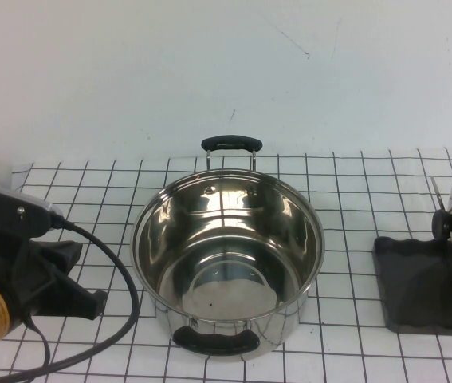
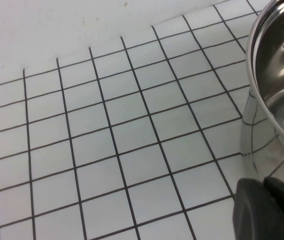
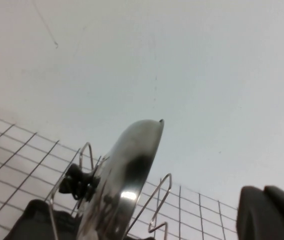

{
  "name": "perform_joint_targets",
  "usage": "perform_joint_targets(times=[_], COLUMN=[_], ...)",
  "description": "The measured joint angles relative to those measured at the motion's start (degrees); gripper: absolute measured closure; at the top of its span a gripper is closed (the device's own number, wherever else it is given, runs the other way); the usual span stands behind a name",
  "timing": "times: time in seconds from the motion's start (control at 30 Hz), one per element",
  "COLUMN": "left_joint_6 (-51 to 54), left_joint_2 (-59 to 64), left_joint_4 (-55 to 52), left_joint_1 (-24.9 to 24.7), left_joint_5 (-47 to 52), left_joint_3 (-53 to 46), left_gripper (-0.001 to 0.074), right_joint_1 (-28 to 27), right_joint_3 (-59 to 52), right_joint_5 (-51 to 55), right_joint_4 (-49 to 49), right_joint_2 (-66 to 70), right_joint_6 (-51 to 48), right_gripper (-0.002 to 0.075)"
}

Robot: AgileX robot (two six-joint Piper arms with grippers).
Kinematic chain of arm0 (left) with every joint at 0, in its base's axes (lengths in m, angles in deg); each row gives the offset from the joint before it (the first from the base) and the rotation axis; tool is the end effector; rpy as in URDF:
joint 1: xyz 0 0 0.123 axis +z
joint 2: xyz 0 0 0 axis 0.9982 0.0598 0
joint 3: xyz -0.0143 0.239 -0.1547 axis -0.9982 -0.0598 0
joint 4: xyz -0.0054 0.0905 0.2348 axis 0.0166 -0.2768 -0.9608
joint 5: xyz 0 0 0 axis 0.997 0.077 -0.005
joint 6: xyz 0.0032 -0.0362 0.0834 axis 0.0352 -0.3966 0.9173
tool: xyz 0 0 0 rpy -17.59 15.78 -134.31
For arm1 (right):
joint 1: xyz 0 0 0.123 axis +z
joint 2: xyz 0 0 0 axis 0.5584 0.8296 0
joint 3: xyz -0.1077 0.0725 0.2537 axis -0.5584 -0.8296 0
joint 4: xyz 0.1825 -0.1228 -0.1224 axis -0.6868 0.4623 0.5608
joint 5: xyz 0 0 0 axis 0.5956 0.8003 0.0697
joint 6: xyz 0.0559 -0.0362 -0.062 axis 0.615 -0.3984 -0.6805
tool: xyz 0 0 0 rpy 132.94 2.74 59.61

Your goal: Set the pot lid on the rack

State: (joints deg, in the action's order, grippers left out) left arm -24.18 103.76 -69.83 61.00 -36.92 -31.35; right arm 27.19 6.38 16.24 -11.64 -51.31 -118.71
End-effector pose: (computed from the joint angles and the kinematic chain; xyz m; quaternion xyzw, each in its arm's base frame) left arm 0.1961 -0.0893 0.2447 0.1842 0.8455 -0.0906 0.4929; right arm 0.0332 0.0071 0.2998 -0.1416 0.6963 -0.1385 0.6899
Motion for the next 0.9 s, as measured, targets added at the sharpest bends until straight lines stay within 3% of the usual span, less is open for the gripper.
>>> perform_joint_targets(times=[0.13,0.33,0.63,0.9], left_joint_6=[0.0,0.0,0.2,1.1], left_joint_2=[0.0,0.0,0.7,3.4], left_joint_4=[0.0,0.0,0.0,0.0], left_joint_1=[0.0,0.0,0.0,0.0], left_joint_5=[0.0,0.0,-0.2,-0.2], left_joint_3=[0.0,0.0,0.0,0.0], left_gripper=[0.0737,0.0737,0.0737,0.0737], right_joint_1=[0.0,2.5,7.4,8.8], right_joint_3=[-6.6,-21.4,-24.0,-24.0], right_joint_5=[-9.2,-16.9,-5.6,-5.1], right_joint_4=[1.1,14.7,18.1,20.9], right_joint_2=[0.0,-4.1,-4.5,-4.5], right_joint_6=[1.7,25.2,36.1,39.7], right_gripper=[0.0727,0.0727,0.0727,0.0728])
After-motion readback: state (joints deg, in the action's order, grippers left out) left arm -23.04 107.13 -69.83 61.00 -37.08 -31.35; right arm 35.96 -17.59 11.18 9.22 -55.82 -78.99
